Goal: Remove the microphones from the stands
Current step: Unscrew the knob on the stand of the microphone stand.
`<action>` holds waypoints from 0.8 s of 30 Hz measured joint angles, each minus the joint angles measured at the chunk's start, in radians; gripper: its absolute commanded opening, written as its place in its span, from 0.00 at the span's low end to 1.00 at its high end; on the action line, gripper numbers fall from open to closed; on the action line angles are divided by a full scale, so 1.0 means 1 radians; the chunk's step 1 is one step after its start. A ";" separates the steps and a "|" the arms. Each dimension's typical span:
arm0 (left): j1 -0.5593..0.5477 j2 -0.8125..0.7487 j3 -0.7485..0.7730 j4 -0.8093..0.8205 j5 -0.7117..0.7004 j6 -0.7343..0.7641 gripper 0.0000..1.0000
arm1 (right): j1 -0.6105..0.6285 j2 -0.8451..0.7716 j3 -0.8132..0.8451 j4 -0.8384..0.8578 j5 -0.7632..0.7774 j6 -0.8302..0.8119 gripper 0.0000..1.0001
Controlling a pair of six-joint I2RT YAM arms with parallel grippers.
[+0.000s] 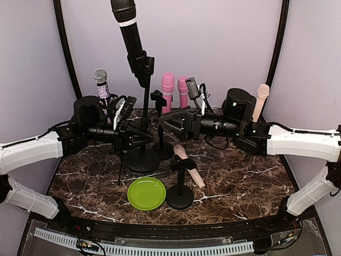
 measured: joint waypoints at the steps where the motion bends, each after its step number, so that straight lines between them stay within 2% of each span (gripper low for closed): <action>1: 0.001 0.000 0.000 0.000 -0.004 0.003 0.00 | -0.013 -0.001 -0.008 0.026 -0.010 0.038 0.63; 3: 0.001 0.000 0.000 0.000 -0.008 0.007 0.00 | -0.037 0.000 -0.023 0.069 -0.029 0.105 0.62; 11: -0.003 0.000 0.000 0.000 -0.012 0.027 0.00 | -0.065 0.064 -0.002 0.109 -0.116 0.285 0.49; 19: -0.018 0.000 0.000 -0.003 -0.026 0.046 0.00 | -0.065 0.140 0.046 0.132 -0.209 0.369 0.36; 24: -0.019 0.000 0.000 -0.022 -0.030 0.053 0.00 | -0.065 0.144 0.047 0.143 -0.228 0.385 0.35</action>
